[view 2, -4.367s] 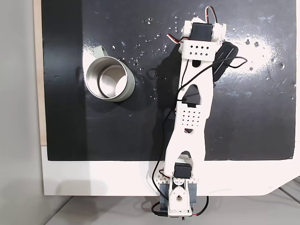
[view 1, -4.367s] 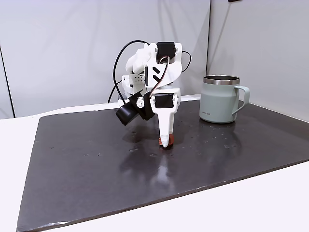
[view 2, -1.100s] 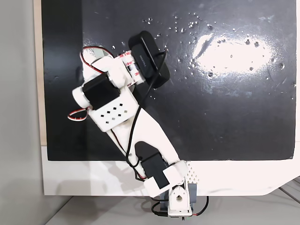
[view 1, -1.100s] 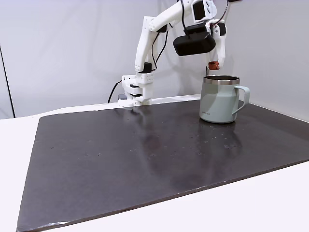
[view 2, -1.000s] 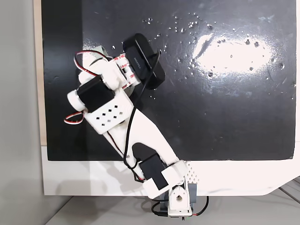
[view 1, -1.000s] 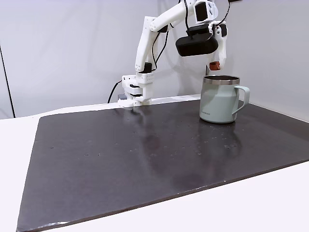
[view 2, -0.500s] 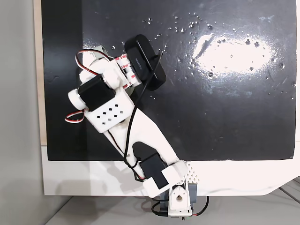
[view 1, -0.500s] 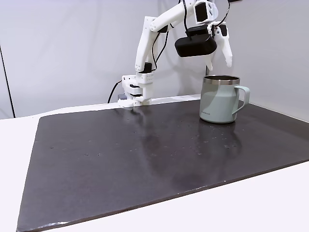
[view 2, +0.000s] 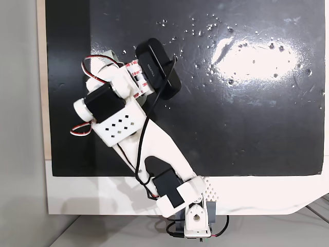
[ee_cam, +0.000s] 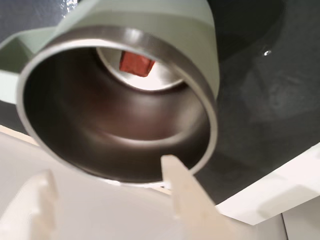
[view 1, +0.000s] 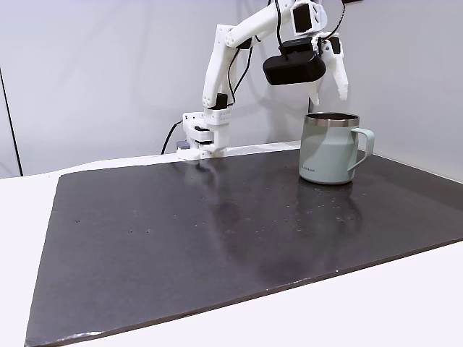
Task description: Grasp a cube and put it in the cup.
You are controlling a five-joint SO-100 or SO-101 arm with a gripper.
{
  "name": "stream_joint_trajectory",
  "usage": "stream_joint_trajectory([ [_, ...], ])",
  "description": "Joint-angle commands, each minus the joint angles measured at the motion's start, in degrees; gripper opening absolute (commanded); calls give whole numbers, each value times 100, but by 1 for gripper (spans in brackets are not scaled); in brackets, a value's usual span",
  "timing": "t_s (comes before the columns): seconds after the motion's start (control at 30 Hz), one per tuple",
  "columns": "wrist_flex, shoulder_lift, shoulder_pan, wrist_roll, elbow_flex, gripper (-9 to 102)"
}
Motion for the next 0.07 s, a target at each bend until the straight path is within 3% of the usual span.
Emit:
stream_joint_trajectory([
  [0.0, 35, 97, 53, -18, -105, 23],
  [0.03, 35, 97, 44, -18, -105, 23],
])
